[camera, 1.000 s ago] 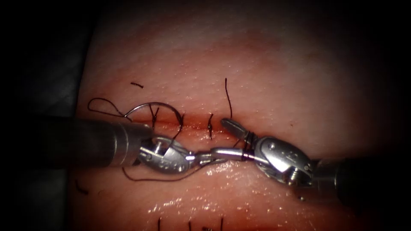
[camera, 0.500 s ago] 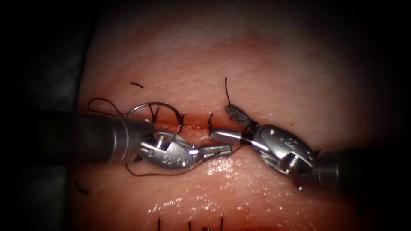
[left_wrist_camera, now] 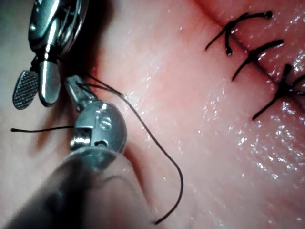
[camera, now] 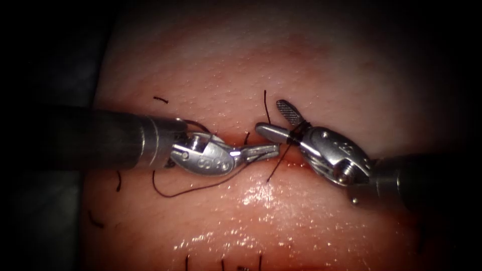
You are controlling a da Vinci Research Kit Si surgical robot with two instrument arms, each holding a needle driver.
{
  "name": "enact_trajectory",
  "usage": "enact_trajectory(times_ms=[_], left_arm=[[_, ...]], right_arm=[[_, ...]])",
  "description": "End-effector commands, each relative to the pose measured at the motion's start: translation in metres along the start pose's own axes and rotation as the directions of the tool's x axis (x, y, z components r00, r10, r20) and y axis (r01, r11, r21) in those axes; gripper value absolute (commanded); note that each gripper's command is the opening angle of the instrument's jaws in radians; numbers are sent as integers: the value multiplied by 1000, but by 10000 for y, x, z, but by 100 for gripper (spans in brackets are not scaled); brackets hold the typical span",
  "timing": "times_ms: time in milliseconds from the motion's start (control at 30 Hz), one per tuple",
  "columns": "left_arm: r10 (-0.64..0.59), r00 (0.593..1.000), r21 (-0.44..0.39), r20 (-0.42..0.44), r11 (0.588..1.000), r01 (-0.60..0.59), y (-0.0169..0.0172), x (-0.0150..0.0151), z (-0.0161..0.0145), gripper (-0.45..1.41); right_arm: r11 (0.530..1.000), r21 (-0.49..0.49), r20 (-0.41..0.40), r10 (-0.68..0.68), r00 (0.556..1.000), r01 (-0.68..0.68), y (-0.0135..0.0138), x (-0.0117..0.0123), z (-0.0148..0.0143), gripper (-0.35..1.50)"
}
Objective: Wound Closure
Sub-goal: With the right needle driver, grab the tail end of the thread.
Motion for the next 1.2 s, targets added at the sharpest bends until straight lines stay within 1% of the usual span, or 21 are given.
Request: enact_trajectory(times_ms=[33, 133, 200, 400, 467, 567, 633, 833, 900, 933, 967, 1000, 1067, 1133, 1200], left_arm=[[0, 1000, 1, 0, 1000, 0, 1, -7, 7, -45], [2, 1000, 0, -3, 1000, -2, 0, -15, 6, -45], [4, 1000, 0, 2, 1000, -4, 0, -21, 3, -45], [10, 1000, 2, 8, 1000, -10, -3, -31, 2, -45], [10, 1000, 3, 11, 1000, -10, -4, -32, 1, -45], [4, 1000, 2, 10, 1000, -4, -4, -32, 0, -45], [4, 1000, 2, 9, 1000, -4, -4, -33, 0, -45], [-1, 1000, 2, 10, 1000, 1, -4, -36, 0, -45], [0, 1000, 3, 11, 1000, 0, -3, -37, 0, -45], [1, 1000, 3, 11, 1000, -1, -3, -37, 0, -45], [1, 1000, 3, 11, 1000, -1, -3, -36, 0, -45], [1, 1000, 3, 11, 1000, -1, -2, -36, 0, -45], [2, 1000, 2, 11, 1000, -2, -2, -36, -1, -45], [2, 1000, 1, 10, 1000, -2, -1, -36, -2, -45], [2, 1000, 1, 11, 1000, -2, -1, -36, -3, -45]], right_arm=[[1000, -1, 6, 8, 1000, -8, -2, -6, 9, 94], [1000, -3, 13, 27, 1000, -26, 4, -5, 19, 94], [999, -1, 30, 37, 999, -37, 3, -7, 24, 89], [999, 30, 55, 44, 998, -46, -13, -16, 38, 91], [998, 27, 57, 50, 997, -52, -15, -16, 41, 88], [997, 21, 56, 68, 996, -69, -13, -16, 46, 88], [998, 19, 56, 67, 996, -68, -10, -15, 49, 91], [998, 15, 68, 66, 995, -67, -10, -20, 49, 86], [998, 16, 67, 64, 996, -66, -10, -21, 48, 76], [997, 15, 72, 68, 995, -69, -10, -23, 48, 57], [996, 13, 83, 88, 993, -89, -11, -24, 47, -1], [994, 11, 92, 103, 990, -105, -11, -25, 46, -35], [985, 4, 106, 170, 980, -172, -12, -26, 45, -35], [985, -1, 107, 169, 980, -170, -12, -26, 43, -35], [984, -10, 87, 178, 980, -178, -14, -27, 41, -35]])
